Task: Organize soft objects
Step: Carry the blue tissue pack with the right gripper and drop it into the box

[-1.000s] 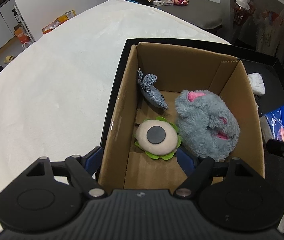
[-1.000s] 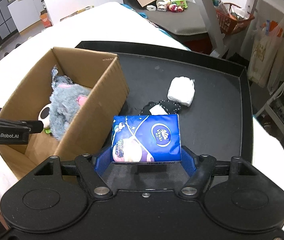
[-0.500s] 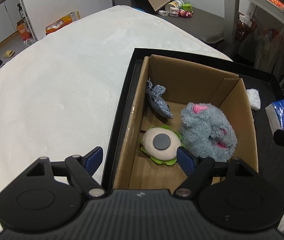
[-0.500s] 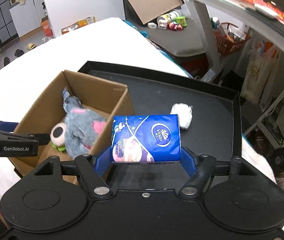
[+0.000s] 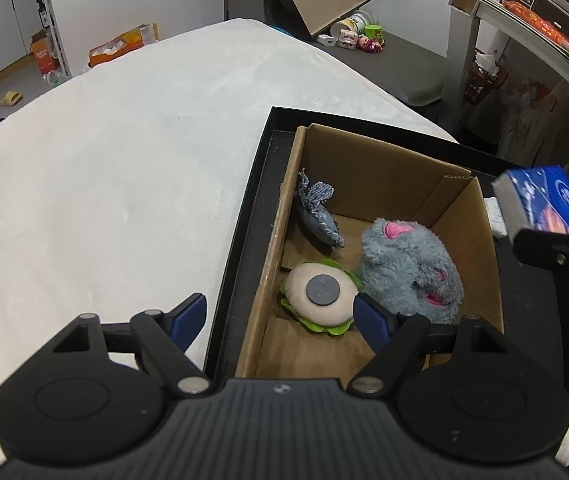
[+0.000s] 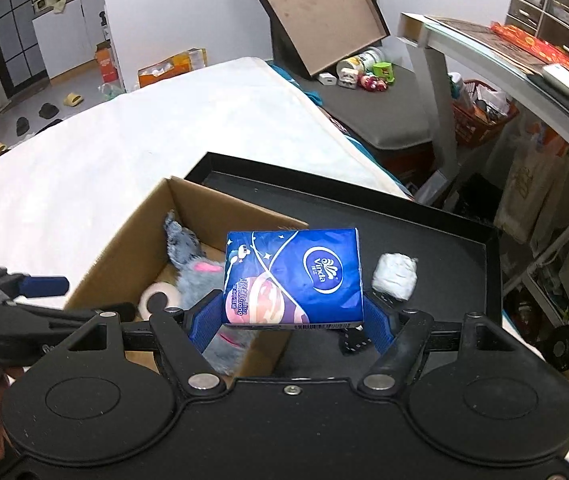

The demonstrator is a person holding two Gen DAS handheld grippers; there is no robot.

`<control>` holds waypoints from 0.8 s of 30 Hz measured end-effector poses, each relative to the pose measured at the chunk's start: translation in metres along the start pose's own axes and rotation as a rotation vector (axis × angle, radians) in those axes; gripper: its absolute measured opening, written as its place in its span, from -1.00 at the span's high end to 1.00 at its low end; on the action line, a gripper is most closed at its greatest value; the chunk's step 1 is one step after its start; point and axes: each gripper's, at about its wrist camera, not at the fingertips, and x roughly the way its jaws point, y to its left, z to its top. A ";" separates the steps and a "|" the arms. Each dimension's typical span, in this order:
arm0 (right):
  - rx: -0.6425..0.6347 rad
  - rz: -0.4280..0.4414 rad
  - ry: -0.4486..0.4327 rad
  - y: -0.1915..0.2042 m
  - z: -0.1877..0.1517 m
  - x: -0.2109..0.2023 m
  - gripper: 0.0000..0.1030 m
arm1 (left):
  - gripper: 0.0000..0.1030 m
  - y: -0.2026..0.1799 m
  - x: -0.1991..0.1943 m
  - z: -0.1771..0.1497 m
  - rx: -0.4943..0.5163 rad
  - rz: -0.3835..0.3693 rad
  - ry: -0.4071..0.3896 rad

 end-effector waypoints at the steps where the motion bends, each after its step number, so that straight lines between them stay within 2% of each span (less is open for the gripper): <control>1: 0.001 -0.001 -0.002 0.002 0.002 0.001 -0.38 | -0.53 0.000 0.000 0.000 0.000 -0.006 0.001; 10: 0.024 0.017 0.007 0.025 0.013 0.012 -0.38 | -0.45 0.012 0.008 -0.001 -0.029 -0.043 0.023; 19: 0.033 0.015 0.025 0.044 0.020 0.028 -0.38 | -0.19 0.023 0.013 -0.003 -0.050 -0.083 0.034; 22: 0.046 0.013 0.029 0.047 0.021 0.033 -0.38 | 0.01 0.024 0.019 -0.004 -0.051 -0.093 0.047; 24: 0.063 0.009 0.031 0.049 0.022 0.036 -0.38 | 0.41 0.025 0.028 -0.005 -0.060 -0.097 0.068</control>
